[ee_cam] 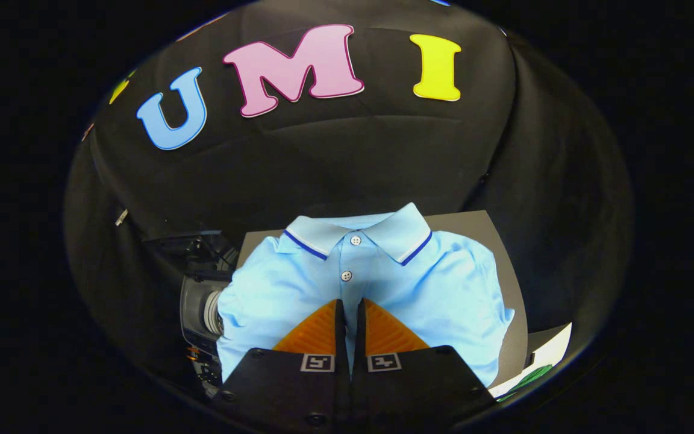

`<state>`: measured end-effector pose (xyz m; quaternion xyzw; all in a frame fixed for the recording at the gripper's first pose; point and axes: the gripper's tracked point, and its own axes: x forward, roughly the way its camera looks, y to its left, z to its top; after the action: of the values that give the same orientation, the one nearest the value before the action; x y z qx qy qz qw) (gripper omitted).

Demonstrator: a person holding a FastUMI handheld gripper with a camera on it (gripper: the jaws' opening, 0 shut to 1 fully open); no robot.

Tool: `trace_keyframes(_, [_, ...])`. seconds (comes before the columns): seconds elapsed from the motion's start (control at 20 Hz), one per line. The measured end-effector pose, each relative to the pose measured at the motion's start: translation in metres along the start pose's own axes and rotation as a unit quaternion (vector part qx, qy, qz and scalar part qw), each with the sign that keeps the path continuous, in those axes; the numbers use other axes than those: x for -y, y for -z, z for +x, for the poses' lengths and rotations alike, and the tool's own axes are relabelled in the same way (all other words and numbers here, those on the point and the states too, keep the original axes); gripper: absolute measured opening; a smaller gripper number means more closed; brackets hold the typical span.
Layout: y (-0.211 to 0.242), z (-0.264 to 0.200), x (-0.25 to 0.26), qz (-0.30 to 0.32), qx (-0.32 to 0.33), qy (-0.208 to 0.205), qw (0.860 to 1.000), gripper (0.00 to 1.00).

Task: Put the clothes into the washing machine and then close the washing machine lid.

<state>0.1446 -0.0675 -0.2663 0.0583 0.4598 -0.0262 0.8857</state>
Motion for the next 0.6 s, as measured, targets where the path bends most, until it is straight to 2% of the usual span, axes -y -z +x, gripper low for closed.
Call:
trace_keyframes(0.35, [-0.028, -0.048, -0.04, -0.001, 0.047, -0.036, 0.998, 0.06])
trace_keyframes(0.6, [-0.041, -0.077, -0.099, -0.013, 0.072, -0.074, 0.995, 0.05])
